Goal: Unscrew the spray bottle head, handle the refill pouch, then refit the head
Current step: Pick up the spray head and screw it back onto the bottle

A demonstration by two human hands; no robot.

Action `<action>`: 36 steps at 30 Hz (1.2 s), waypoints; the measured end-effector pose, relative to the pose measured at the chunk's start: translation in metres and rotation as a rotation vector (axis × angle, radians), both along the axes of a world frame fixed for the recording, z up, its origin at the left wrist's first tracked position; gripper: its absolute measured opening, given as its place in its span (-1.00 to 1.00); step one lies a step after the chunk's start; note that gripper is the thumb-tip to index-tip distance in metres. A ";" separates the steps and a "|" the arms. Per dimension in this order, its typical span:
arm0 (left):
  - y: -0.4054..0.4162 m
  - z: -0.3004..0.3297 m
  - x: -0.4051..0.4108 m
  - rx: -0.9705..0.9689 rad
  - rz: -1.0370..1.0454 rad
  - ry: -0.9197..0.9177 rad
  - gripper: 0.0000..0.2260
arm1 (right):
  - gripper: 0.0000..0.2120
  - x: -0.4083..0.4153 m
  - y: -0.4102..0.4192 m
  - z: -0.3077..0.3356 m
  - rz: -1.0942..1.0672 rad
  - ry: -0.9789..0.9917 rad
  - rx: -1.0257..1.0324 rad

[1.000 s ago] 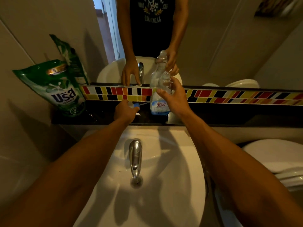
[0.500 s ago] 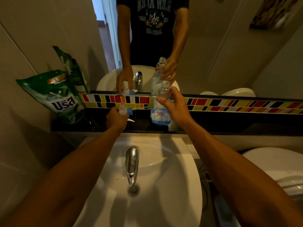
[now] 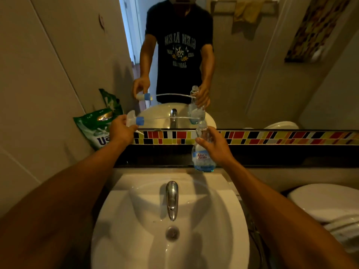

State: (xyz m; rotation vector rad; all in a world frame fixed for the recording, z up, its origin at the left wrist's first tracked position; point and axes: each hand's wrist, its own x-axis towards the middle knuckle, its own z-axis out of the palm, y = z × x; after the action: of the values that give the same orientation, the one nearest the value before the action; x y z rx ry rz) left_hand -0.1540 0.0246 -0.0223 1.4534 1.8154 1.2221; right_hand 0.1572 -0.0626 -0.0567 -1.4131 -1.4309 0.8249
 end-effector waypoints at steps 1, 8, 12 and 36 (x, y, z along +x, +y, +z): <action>-0.004 0.007 -0.004 0.011 -0.005 0.001 -0.59 | -0.71 -0.001 -0.005 0.002 -0.010 -0.011 -0.005; -0.024 0.039 -0.019 0.064 -0.065 0.024 -0.54 | -0.64 -0.008 -0.021 0.011 -0.070 -0.089 -0.047; -0.033 0.049 -0.023 0.073 -0.093 0.024 -0.54 | -0.69 -0.010 -0.029 0.015 -0.096 -0.116 -0.054; -0.049 0.106 -0.002 0.208 -0.556 0.105 -0.43 | -0.54 -0.057 -0.035 0.048 0.078 -0.295 -0.044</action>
State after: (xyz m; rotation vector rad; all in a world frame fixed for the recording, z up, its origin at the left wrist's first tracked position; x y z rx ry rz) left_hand -0.1560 -0.0240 0.0840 1.9960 1.2330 1.0758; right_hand 0.1004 -0.0980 -0.0083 -1.5688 -1.7088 0.7213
